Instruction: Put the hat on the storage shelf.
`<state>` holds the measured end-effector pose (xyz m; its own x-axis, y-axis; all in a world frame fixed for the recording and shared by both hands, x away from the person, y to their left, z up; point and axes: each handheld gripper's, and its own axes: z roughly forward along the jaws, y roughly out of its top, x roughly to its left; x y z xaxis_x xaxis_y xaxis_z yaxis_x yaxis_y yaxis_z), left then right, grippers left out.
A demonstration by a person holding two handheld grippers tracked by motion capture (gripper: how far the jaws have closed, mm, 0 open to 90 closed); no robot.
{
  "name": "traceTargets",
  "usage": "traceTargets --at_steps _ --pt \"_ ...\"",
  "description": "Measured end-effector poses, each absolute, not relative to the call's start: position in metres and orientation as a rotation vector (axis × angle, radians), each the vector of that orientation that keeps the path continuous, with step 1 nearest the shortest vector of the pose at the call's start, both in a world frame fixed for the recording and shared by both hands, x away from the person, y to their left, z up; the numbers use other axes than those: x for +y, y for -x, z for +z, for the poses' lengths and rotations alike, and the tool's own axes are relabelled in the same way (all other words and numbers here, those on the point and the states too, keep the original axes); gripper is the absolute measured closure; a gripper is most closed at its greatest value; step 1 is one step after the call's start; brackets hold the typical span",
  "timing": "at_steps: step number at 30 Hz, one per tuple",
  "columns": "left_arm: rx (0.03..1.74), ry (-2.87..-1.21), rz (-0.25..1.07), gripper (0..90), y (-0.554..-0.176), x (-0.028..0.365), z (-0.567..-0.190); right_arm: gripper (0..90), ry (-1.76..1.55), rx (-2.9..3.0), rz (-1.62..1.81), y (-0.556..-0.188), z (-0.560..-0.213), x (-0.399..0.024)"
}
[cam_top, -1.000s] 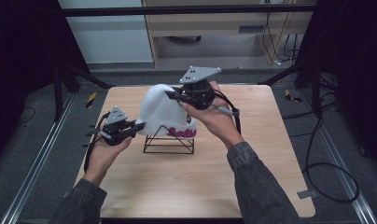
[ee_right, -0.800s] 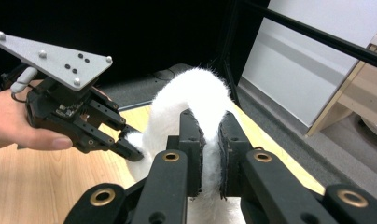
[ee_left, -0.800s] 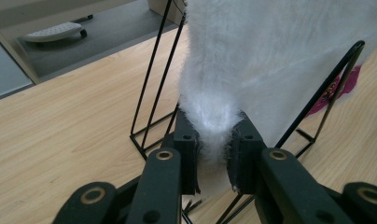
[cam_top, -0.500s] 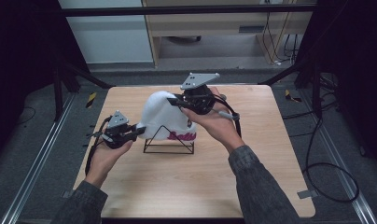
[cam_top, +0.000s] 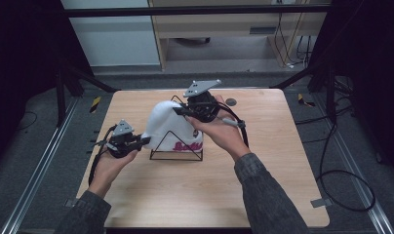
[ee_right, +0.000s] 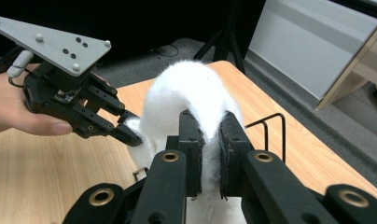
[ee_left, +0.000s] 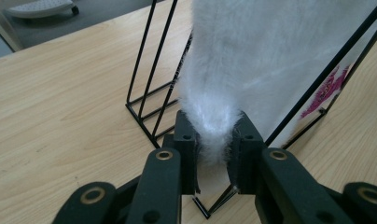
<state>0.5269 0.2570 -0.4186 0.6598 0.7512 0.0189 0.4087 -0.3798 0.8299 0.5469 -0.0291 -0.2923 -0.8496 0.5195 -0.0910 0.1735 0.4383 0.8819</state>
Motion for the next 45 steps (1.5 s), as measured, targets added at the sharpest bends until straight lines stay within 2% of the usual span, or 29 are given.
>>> traceTargets --at_steps 24,45 --pt "0.917 -2.073 0.445 74.6 -0.531 0.257 -0.446 82.4 -0.634 2.446 1.268 -0.549 -0.314 -0.021" --pt "0.943 -2.080 0.426 72.8 -0.530 0.266 -0.455 81.3 -0.629 2.482 1.240 -0.548 -0.321 -0.008"
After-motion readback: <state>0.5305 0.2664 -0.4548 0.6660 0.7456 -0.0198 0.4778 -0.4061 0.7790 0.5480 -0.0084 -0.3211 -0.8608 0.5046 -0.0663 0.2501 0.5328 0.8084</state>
